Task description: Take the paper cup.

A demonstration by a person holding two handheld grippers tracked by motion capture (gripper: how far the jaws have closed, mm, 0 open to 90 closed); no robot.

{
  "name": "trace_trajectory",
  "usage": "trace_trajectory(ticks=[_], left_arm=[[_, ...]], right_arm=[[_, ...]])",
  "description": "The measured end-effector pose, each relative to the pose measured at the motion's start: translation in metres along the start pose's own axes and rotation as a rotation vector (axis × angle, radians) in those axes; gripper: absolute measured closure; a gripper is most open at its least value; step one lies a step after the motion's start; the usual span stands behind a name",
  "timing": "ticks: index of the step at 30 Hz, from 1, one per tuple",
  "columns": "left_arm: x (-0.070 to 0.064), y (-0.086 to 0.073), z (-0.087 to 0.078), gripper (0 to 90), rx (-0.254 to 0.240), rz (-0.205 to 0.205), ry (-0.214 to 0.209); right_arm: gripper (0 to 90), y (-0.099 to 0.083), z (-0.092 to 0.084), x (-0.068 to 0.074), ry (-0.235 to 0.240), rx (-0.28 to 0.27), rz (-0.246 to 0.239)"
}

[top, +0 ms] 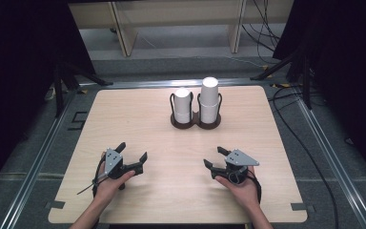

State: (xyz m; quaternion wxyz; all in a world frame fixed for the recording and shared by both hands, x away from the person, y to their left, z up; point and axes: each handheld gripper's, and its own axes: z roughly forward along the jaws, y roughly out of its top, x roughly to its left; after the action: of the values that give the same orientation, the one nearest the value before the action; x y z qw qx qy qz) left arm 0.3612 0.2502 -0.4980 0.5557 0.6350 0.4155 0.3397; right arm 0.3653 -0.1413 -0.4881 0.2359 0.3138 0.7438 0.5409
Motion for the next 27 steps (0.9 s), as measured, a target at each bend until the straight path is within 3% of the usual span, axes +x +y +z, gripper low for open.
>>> trace_trajectory(ticks=[1, 2, 3, 5, 6, 8, 9, 10, 11, 12, 14, 15, 19, 21, 22, 25, 26, 27], left_arm=[[-0.001, 0.001, -0.001, 4.3, 0.020, 0.008, 0.005], [0.000, 0.001, -0.001, 4.4, 0.022, 0.024, 0.002], [-0.001, 0.001, -0.001, 4.4, 0.021, 0.025, 0.003], [-0.002, 0.001, 0.000, 4.4, 0.021, 0.016, 0.010], [-0.002, 0.000, 0.002, 4.3, 0.005, 0.026, 0.003], [0.000, 0.003, 0.002, 4.3, 0.018, 0.051, 0.020], [0.000, 0.004, 0.004, 4.3, 0.001, 0.016, 0.014], [0.001, 0.007, 0.003, 4.5, 0.013, 0.019, 0.014], [0.001, 0.009, 0.005, 4.6, -0.007, 0.020, 0.010], [0.001, 0.012, 0.005, 4.7, -0.001, 0.018, 0.011], [-0.002, 0.015, 0.009, 4.7, -0.028, 0.021, -0.013], [-0.003, 0.017, 0.010, 4.7, -0.018, 0.037, -0.020], [-0.010, 0.020, 0.020, 4.9, -0.009, 0.067, -0.070], [-0.012, 0.022, 0.027, 6.6, -0.006, 0.082, -0.097], [-0.013, 0.023, 0.030, 6.9, -0.007, 0.093, -0.100], [-0.016, 0.025, 0.038, 6.9, -0.010, 0.103, -0.106], [-0.016, 0.026, 0.040, 6.9, -0.003, 0.109, -0.109], [-0.017, 0.027, 0.043, 7.0, 0.000, 0.116, -0.113]], right_arm=[[27.5, 0.001, 0.000, -0.001, 0.000, -0.016, -0.004], [27.5, 0.003, -0.003, 0.001, 0.007, 0.007, 0.035], [27.5, 0.003, -0.003, 0.000, -0.008, -0.006, 0.009], [27.5, 0.003, -0.004, 0.000, -0.007, 0.006, 0.022], [27.5, 0.004, -0.004, 0.001, -0.006, 0.012, 0.030], [27.5, 0.005, -0.006, 0.003, -0.010, 0.004, 0.045], [27.5, 0.005, -0.006, 0.003, -0.010, 0.004, 0.045], [27.5, 0.008, -0.005, 0.004, 0.005, -0.018, 0.022], [27.5, 0.011, -0.006, 0.004, -0.008, -0.007, 0.013], [27.6, 0.013, -0.006, 0.004, -0.023, -0.029, -0.010], [27.6, 0.015, -0.006, 0.004, -0.026, -0.037, -0.009], [27.7, 0.019, -0.005, 0.004, -0.030, -0.041, -0.027], [27.8, 0.026, -0.001, 0.007, -0.014, -0.055, -0.013], [28.0, 0.031, -0.001, 0.007, -0.031, -0.045, -0.021], [28.0, 0.035, 0.002, 0.006, -0.044, -0.061, -0.045], [28.3, 0.040, 0.007, 0.007, -0.027, -0.065, -0.007], [28.4, 0.041, 0.008, 0.006, -0.052, -0.070, -0.020], [28.4, 0.043, 0.008, 0.005, -0.047, -0.060, -0.012]])
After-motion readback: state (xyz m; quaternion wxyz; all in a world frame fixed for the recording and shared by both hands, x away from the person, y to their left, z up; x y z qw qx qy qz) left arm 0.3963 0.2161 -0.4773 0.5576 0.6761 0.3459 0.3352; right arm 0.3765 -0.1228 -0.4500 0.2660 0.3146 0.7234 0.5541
